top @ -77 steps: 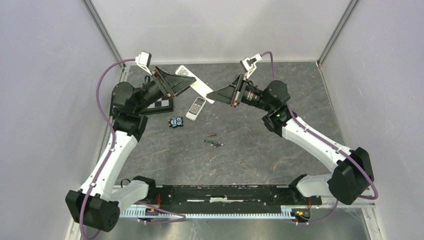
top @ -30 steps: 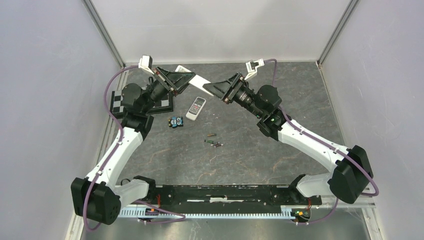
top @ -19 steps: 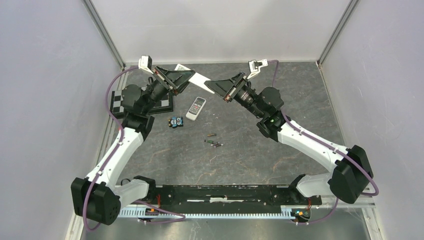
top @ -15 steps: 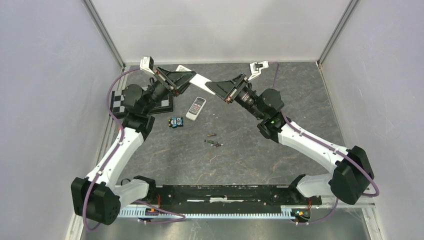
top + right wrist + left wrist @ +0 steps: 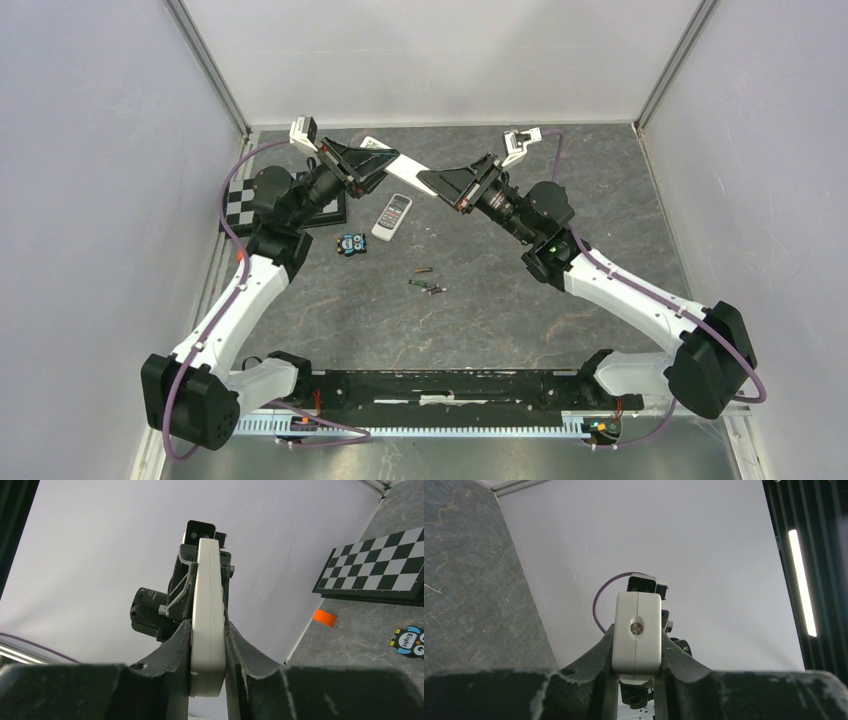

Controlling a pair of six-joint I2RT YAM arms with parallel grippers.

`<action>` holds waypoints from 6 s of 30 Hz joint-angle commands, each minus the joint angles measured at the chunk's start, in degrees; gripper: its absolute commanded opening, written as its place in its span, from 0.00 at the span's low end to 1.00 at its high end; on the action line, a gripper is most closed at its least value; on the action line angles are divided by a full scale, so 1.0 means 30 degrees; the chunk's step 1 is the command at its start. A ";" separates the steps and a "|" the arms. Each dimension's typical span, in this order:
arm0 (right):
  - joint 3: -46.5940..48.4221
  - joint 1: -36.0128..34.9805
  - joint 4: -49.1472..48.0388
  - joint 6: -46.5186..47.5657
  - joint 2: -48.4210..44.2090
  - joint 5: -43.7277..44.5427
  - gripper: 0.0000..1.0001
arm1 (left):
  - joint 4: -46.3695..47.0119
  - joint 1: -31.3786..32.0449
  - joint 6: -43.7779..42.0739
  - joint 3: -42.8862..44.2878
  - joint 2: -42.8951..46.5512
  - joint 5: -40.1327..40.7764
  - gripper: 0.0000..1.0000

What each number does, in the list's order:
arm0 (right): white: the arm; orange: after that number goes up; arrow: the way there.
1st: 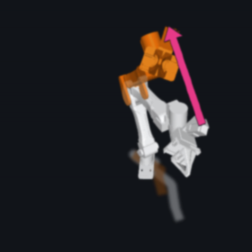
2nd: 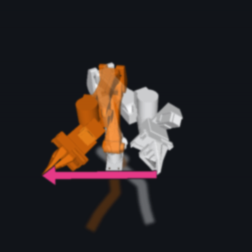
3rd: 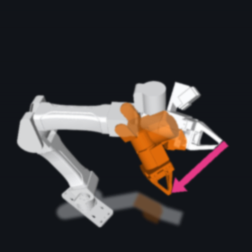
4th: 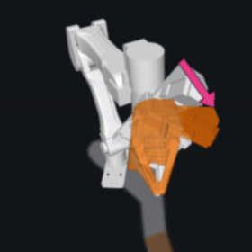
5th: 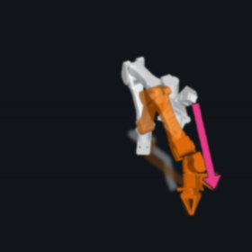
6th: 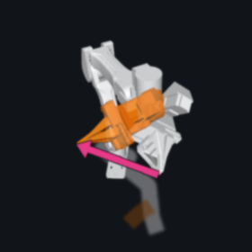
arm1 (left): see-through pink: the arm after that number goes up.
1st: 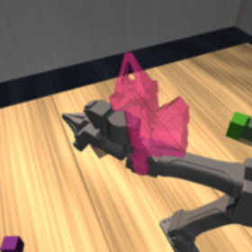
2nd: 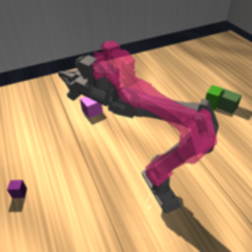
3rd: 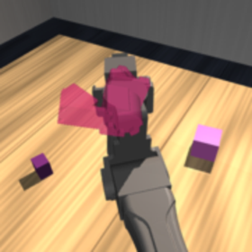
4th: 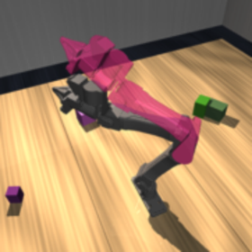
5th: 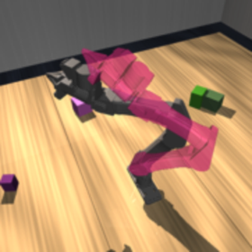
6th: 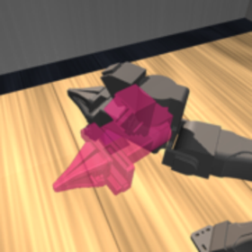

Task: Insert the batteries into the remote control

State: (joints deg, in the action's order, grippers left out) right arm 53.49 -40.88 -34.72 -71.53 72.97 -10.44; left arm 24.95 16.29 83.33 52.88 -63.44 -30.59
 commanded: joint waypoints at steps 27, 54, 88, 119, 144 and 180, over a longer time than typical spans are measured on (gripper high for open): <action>-0.0803 0.1427 -0.0013 0.0793 -0.0614 -0.0648 0.38 | 0.0850 -0.0656 0.0069 0.1388 -0.0046 0.0543 0.02; -0.4678 0.3871 0.3031 0.5125 -0.1695 -0.2301 0.00 | -0.8124 -0.0685 -1.5349 0.0985 -0.0154 0.0244 0.02; -0.6341 0.6128 0.7940 1.4704 -0.1138 -0.3043 0.75 | -0.5237 -0.0715 -1.5875 -0.0495 0.0417 -0.5547 0.02; -0.0863 0.0185 -0.3629 0.9502 0.1451 -1.1462 0.26 | 0.3096 -0.0187 -1.1035 -0.0274 0.1025 -0.9370 0.20; -0.0476 -0.0025 -0.5425 0.6557 0.2988 -1.0972 0.14 | 0.5056 -0.0158 -0.6549 -0.0932 -0.0537 -0.6670 0.32; -0.5406 0.5162 0.4653 1.5414 -0.0670 -0.4927 0.87 | -1.3263 -0.1967 -1.8220 0.2295 0.1636 0.4290 0.02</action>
State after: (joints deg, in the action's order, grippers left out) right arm 37.60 -27.44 -19.55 -23.40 67.57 -27.18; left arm -15.05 10.96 30.52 57.41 -60.10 -17.91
